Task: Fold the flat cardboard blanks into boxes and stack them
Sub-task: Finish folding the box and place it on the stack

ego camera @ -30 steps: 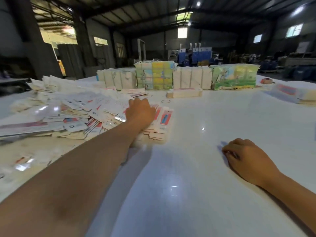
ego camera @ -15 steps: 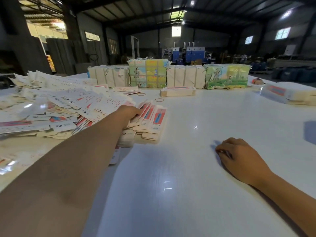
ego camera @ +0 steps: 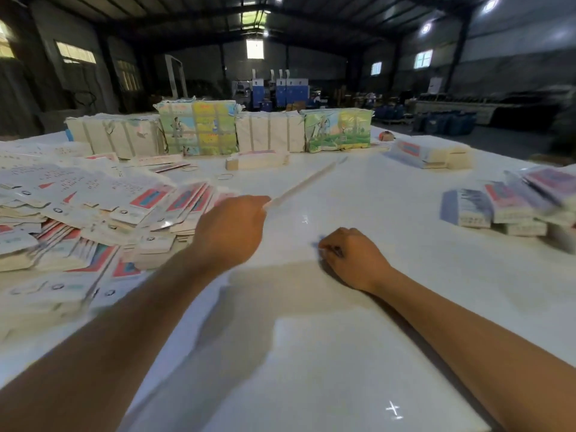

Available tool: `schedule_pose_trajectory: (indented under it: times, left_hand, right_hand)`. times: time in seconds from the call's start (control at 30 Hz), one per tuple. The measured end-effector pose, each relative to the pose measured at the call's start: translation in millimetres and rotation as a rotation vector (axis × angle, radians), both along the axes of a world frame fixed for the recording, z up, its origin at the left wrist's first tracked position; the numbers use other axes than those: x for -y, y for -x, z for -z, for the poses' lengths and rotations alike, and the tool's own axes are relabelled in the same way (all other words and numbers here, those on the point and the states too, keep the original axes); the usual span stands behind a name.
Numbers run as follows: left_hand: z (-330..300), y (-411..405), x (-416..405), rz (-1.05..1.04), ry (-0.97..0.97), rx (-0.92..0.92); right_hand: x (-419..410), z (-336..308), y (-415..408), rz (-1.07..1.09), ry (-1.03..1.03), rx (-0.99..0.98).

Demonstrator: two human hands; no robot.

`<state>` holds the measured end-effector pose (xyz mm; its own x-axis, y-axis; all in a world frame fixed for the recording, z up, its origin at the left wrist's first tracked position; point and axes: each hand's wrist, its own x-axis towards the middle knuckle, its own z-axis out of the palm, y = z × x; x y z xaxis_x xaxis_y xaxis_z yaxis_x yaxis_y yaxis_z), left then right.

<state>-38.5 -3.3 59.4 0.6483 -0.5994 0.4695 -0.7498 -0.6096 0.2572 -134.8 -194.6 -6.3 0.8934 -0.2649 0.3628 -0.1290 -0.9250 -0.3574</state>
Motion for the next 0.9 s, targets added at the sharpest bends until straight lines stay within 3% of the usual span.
schedule_pose_trajectory:
  times: [0.13,0.27,0.43,0.53,0.9]
  left_hand:
    - [58,26,-3,0.153,-0.095,0.079]
    - [64,21,-11,0.213,-0.100,0.033]
    - [65,13,-6,0.214,-0.131,-0.012]
    - [66,7,-5,0.202,-0.119,-0.010]
    - [61,11,3,0.039,-0.198,0.192]
  right_hand:
    - [6,0,0,0.054,-0.160,0.040]
    - [14,0,-2,0.090,-0.299,0.082]
    - [15,-10,-1,0.083,-1.060,0.366]
    - [20,-19,4,0.013,-1.446,0.408]
    - [0,-20,9,-0.196,-1.328,0.141]
